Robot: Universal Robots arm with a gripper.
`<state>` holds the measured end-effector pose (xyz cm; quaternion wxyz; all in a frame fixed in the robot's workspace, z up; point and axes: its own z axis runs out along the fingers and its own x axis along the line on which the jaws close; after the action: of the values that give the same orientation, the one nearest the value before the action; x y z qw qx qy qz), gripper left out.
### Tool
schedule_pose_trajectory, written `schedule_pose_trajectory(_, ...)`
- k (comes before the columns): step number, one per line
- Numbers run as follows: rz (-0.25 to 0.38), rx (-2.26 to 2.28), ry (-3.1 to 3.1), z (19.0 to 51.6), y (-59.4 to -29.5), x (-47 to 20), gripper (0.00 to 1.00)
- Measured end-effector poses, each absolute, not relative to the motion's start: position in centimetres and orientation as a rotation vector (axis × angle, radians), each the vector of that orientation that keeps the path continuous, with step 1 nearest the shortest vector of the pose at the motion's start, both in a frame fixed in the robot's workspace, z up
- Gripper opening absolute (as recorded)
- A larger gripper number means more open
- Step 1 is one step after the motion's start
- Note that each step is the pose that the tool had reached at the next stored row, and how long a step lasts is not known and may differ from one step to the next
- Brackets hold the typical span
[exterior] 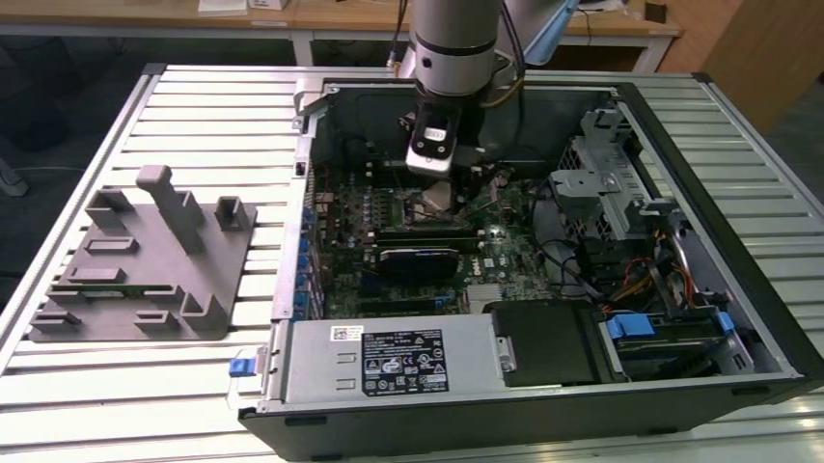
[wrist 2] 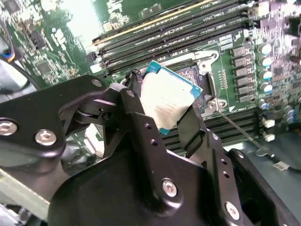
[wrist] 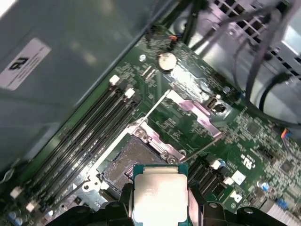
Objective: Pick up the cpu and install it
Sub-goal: 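Place the cpu into insertion slot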
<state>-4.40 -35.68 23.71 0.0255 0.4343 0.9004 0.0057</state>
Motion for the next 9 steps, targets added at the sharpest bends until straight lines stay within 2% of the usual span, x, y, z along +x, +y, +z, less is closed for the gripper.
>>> schedule_pose_trajectory(9,0.011,1.565,2.664,23.66,-35.68,-4.40,0.54)
